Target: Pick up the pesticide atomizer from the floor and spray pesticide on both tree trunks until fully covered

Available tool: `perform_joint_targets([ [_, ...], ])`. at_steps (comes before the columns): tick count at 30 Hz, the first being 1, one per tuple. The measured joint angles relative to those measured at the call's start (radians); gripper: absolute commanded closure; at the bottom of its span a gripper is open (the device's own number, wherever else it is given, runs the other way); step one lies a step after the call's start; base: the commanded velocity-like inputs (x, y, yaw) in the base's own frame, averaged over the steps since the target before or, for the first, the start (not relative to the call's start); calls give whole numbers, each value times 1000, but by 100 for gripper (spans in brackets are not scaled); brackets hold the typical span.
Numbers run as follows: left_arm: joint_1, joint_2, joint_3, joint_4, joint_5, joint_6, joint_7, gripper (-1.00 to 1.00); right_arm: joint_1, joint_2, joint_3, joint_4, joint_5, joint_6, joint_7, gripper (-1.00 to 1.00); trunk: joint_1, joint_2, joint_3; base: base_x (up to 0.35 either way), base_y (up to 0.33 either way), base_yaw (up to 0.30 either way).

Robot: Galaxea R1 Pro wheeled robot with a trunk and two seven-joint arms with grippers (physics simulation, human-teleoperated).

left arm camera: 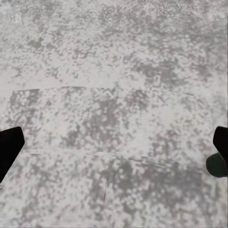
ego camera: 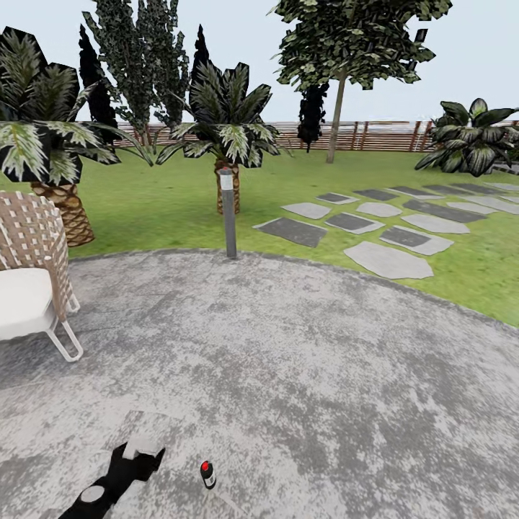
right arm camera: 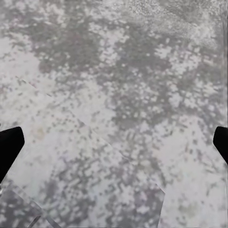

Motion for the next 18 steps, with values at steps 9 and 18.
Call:
perform_joint_targets([
  [9, -68, -6, -3, 11, -9, 4, -44, -100, -120, -2, -1, -179, 2, 11, -50, -100, 0, 0, 0, 0, 0, 0],
  [18, -62, 1, -1, 13, -21, 4, -45, -100, -203, 1, 3, -240, 1, 14, -116, -100, 0, 0, 0, 0, 0, 0],
])
